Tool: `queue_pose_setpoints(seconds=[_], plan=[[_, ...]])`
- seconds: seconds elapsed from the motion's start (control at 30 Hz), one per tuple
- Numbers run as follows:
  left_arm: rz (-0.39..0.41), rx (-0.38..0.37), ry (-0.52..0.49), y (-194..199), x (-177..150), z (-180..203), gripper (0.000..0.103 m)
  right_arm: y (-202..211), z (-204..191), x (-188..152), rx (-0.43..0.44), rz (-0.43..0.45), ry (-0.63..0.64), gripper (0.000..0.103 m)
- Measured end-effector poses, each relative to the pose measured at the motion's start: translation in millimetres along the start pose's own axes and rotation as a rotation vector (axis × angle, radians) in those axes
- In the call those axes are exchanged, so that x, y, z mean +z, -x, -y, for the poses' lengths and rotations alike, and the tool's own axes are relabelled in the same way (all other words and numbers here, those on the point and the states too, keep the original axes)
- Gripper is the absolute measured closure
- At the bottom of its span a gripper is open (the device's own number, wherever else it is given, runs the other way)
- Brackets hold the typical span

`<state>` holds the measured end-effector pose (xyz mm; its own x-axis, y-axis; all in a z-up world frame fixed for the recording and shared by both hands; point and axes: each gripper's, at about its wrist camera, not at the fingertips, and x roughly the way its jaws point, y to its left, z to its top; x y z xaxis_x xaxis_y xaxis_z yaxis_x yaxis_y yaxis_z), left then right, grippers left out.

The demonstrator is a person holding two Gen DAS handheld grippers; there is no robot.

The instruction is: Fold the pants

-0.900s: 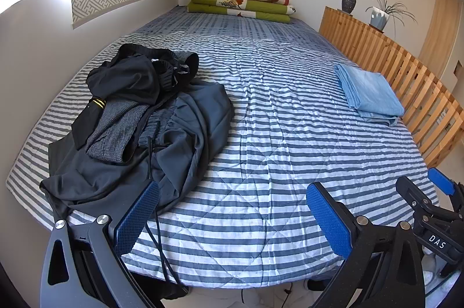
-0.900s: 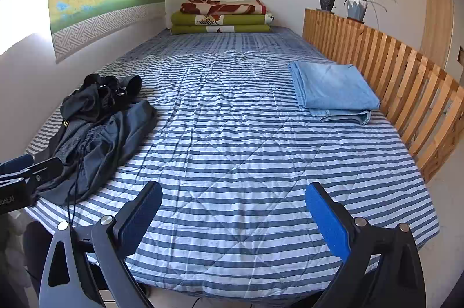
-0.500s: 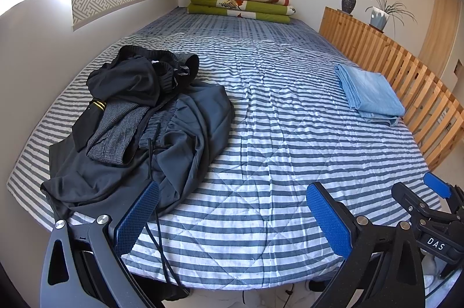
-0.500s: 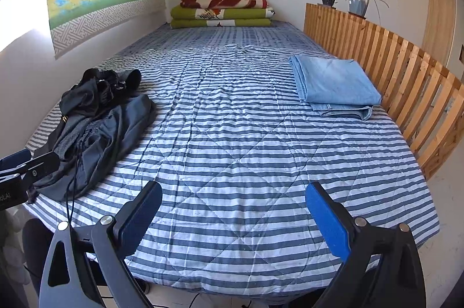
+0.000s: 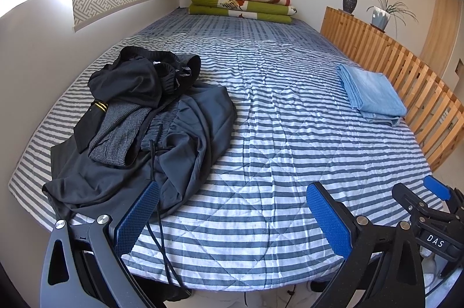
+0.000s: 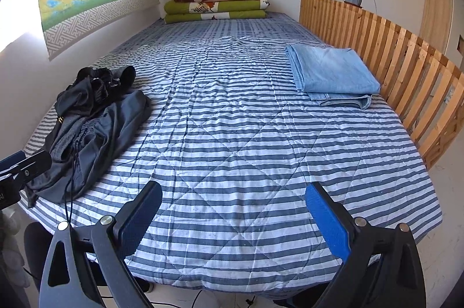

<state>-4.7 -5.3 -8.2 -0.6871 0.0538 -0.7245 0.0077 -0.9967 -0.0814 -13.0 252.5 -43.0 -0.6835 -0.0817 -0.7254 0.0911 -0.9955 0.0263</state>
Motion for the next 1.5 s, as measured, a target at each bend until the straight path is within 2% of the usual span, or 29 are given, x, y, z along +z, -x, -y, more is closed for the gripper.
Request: queue_pose_setpoints(seconds=[1.0,1.33,1.5], plan=[[-0.015,-0.004,-0.002,-14,3,-3,0.001,-3,-6,3,0.023,-0.002,0.004,0.005],[-0.016,0.013,0.012,-28,13,-20,0.001,-11,-10,8,0.03,-0.01,0.009,0.005],[-0.015,0.036,0.052,-43,27,-47,0.001,-18,-15,13,0.034,-0.02,0.014,0.005]])
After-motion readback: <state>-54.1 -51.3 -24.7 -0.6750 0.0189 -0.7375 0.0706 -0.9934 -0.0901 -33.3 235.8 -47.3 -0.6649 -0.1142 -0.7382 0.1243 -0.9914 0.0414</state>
